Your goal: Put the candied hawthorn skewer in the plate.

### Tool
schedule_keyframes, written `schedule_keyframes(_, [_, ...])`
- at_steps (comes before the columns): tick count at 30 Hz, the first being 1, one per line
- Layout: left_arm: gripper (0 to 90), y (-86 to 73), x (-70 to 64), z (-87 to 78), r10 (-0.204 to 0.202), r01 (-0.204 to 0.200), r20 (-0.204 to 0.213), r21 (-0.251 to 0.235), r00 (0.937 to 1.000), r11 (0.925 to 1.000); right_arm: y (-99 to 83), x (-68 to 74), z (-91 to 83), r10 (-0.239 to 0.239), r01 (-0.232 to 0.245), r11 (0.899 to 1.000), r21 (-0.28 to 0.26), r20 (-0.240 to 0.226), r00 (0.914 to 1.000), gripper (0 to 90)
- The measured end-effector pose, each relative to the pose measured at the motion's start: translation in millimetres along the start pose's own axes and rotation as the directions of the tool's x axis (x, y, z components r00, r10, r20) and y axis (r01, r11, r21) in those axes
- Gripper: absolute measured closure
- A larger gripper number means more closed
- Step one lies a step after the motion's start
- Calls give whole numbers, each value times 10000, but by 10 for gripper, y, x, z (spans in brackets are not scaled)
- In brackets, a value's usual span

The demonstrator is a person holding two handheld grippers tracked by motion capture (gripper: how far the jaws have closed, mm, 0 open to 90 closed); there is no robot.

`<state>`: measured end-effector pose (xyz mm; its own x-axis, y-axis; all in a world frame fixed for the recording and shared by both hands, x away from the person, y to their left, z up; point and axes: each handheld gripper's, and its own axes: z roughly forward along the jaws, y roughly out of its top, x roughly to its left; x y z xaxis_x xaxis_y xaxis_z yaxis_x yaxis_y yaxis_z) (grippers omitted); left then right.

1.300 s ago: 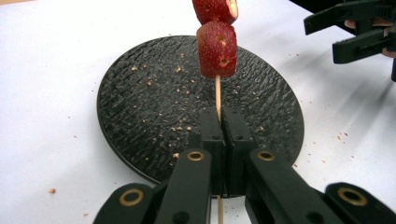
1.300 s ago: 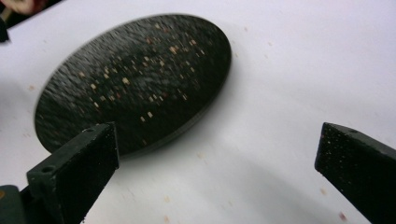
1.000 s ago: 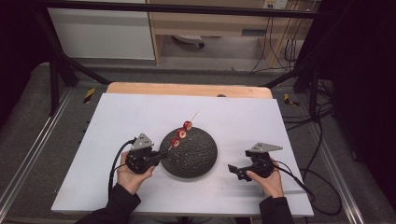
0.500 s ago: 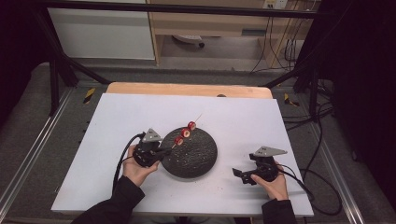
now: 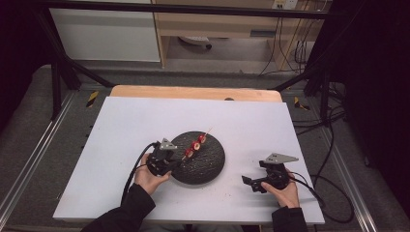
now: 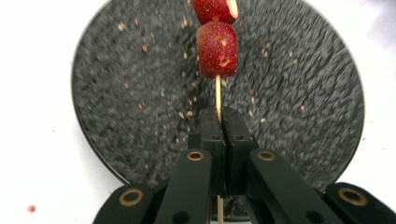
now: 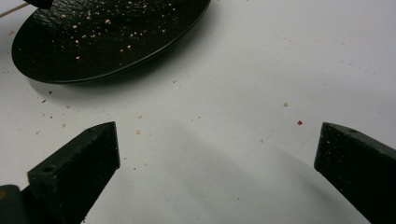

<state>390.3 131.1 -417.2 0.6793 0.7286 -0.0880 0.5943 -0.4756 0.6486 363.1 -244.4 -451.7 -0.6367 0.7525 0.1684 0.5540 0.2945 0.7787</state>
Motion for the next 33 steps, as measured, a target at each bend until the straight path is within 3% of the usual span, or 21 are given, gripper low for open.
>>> schedule_keyframes(5, [883,-3,-22,65,-93,96,-68,426,9999,9990,-7,-1,-6,89,-89,10000,-13,-49,9999,7])
schedule_keyframes(10, [883,-6,-44,98,-32,45,-240,536,9997,9985,-12,-11,-16,61,-61,10000,26,-9,10000,7])
schedule_keyframes(22, [863,-8,-38,75,75,-67,-226,342,9997,9994,-13,-13,-11,61,-61,10000,4,24,10000,8])
schedule_keyframes(27, [756,-24,4,-43,324,-325,-56,-93,9995,9994,-17,-11,-3,51,-52,10000,59,73,10000,5])
schedule_keyframes(33, [595,-78,98,-256,336,-331,73,-559,9994,9979,-12,-10,-15,72,-72,10000,61,100,9999,5])
